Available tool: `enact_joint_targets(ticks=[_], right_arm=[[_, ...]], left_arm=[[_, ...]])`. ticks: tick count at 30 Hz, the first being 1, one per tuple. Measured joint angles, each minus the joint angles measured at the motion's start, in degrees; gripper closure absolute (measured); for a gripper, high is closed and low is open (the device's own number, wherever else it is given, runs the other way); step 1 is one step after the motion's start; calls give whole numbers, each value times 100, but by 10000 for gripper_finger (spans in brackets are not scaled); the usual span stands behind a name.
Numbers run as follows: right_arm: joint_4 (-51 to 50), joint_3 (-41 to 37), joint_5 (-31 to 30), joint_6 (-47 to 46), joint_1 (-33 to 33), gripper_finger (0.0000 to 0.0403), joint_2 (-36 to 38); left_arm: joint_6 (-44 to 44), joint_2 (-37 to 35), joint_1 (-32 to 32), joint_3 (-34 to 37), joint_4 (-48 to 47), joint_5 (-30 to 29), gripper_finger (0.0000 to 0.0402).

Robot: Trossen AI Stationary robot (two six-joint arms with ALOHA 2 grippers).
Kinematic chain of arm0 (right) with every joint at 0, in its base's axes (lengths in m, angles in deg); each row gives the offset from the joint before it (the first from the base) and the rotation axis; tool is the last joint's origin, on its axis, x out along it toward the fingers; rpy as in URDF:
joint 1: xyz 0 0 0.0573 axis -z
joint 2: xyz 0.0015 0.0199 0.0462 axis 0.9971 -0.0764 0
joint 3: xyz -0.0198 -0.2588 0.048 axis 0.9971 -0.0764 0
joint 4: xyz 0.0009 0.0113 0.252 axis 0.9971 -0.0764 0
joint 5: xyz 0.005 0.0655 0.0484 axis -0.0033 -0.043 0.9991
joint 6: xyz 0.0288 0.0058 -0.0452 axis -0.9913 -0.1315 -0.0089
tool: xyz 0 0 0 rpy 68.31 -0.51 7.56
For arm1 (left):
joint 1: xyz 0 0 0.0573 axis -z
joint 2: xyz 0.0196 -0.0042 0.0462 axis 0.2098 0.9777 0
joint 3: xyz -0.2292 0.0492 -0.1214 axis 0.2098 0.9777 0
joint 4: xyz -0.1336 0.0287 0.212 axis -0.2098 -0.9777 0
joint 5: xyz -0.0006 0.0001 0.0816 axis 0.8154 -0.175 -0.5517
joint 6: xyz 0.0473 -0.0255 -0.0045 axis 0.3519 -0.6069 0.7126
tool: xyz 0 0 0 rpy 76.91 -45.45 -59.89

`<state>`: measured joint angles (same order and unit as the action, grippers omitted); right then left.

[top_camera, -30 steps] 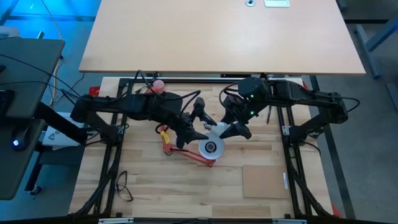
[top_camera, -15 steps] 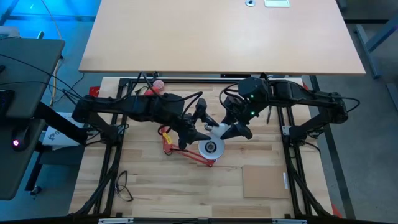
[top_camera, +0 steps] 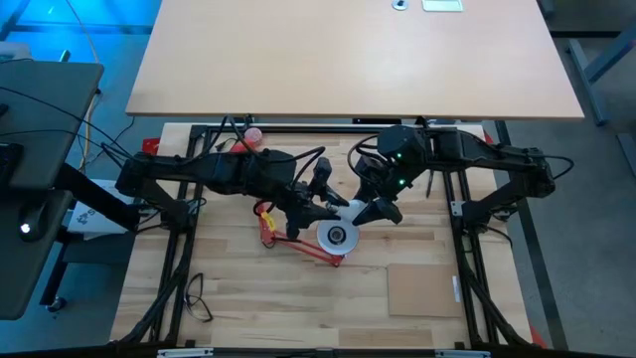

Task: Screw lightbulb
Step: Insert the lightbulb into the desk lamp

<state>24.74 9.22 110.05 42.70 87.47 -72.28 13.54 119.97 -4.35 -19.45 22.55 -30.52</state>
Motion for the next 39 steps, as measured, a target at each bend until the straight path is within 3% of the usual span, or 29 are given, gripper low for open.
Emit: enact_joint_targets(ticks=[3, 9, 12, 18, 23, 28, 32, 39], right_arm=[[111, 0, 26, -352, -2, 150, 0], [145, 0, 302, -707, 49, 46, 0], [185, 0, 480, -497, 131, 15, 2], [128, 0, 582, -164, 449, 7, 4], [-330, 0, 529, 716, 603, 6, 19], [-424, 0, -44, 1252, 696, 5, 24], [-12, 0, -411, 1680, 718, 5, 24], [454, 2, -2700, 4006, 410, 5, 44]], left_arm=[[-119, -13, 1, -2, -18, -6, 277], [-184, -23, 3, -6, -51, -146, 277], [-257, -63, 28, -5, -83, -390, 277], [-992, -181, 53, -4, -509, -1135, 277], [-1297, -410, 50, 3, -1204, -1457, 277], [-1936, -573, 44, 5, -1356, -1719, 277], [-3071, -704, -14, 5, -1327, -1767, 277], [-4930, -1081, -104, 5, -1320, -1253, 277]])
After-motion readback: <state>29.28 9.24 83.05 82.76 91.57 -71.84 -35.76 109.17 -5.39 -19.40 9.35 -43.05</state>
